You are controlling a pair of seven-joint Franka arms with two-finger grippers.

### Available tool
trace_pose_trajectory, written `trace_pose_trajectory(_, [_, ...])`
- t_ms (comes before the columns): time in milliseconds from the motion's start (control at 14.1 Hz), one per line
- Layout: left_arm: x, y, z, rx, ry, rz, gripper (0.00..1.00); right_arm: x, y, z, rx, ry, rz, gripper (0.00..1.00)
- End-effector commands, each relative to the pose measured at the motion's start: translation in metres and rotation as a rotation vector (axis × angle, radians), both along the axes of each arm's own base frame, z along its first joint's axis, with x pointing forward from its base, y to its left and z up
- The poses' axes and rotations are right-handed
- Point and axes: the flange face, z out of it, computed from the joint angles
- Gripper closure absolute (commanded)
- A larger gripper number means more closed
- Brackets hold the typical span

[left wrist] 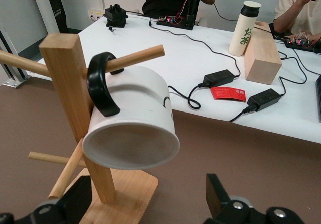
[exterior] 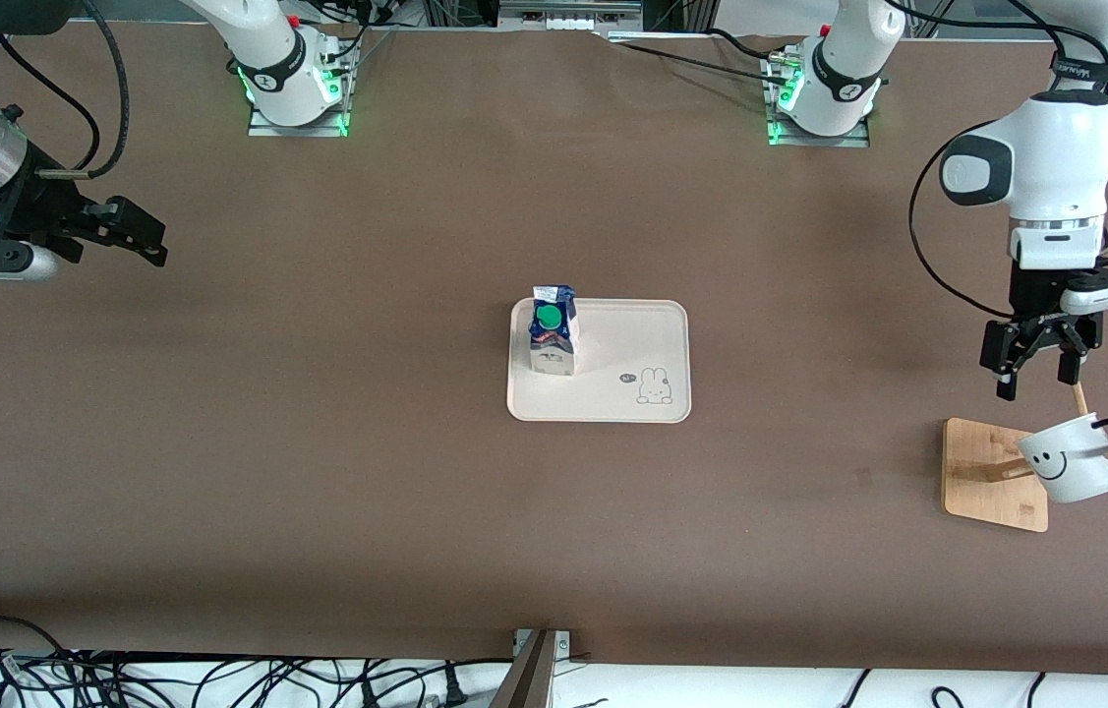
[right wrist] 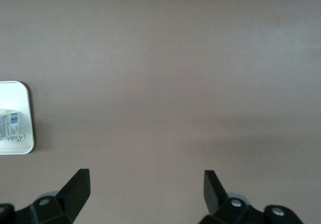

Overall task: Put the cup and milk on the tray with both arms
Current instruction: 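Withdraw the right gripper while the left gripper lowers toward the mug, then grasp the white mug rim with the left gripper on the mug tree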

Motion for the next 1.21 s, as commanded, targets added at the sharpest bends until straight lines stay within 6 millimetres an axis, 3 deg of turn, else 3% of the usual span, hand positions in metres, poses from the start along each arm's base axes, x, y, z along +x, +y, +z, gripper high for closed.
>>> trace_pose_trajectory(0, [0.020, -0.007, -0.011, -0.011, -0.009, 0.015, 0.00, 0.000, -0.003, 0.007, -0.015, -0.013, 0.007, 0.00])
trace_pose_trajectory(496, [0.059, -0.026, -0.013, -0.010, -0.042, -0.009, 0.00, 0.000, 0.000, 0.007, -0.013, -0.018, 0.008, 0.00])
trace_pose_trajectory(993, [0.073, -0.025, -0.011, 0.010, -0.058, -0.022, 0.00, 0.000, 0.000, 0.007, -0.013, -0.018, 0.007, 0.00])
trace_pose_trajectory(1134, [0.077, -0.024, -0.002, 0.018, -0.077, -0.025, 0.00, 0.000, 0.000, 0.007, -0.013, -0.018, 0.007, 0.00])
